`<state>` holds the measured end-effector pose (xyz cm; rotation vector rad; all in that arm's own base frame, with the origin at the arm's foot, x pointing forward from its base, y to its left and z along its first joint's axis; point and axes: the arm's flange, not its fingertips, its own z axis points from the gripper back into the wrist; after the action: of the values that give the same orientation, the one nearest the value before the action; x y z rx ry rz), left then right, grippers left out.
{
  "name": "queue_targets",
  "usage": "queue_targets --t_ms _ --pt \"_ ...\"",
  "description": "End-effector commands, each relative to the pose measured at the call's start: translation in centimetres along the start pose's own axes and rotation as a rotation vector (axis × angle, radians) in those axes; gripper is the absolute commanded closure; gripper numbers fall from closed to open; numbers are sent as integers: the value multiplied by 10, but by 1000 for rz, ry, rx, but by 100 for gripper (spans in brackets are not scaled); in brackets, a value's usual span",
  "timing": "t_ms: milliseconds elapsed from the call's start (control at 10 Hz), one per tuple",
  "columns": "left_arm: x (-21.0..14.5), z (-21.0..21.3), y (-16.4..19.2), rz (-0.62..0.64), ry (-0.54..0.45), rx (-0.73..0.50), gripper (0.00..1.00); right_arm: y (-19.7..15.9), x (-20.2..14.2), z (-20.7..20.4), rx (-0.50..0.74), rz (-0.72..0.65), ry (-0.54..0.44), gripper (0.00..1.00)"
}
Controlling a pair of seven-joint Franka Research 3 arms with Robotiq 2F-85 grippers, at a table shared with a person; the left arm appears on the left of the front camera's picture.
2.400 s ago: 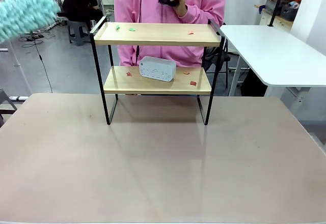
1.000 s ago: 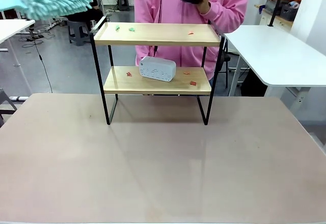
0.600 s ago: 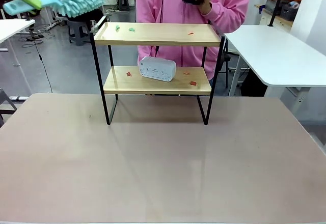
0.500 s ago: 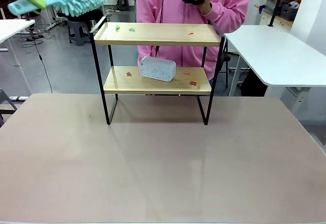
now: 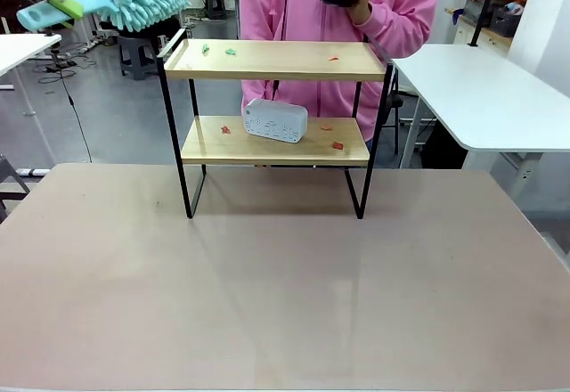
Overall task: Clean the shelf.
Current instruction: Clean the specific tier of the Shelf with the Duster once objects are removed.
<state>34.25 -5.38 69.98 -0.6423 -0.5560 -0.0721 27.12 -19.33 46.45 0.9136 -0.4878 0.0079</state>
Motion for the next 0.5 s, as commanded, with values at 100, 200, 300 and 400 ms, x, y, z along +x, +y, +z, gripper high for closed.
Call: queue_targets --t_ms 100,200,300,400 --pt "-21 -13 -29 -10 -99 21 87 0 1 -1 18 25 -16 0" --pt "-28 -20 -38 -11 -141 74 87 0 1 -1 18 25 -16 0" --pt "-34 -27 -45 -12 -136 110 87 0 1 -1 18 25 -16 0" --pt "-39 -36 -51 -31 -133 151 87 0 1 -1 18 25 -16 0"
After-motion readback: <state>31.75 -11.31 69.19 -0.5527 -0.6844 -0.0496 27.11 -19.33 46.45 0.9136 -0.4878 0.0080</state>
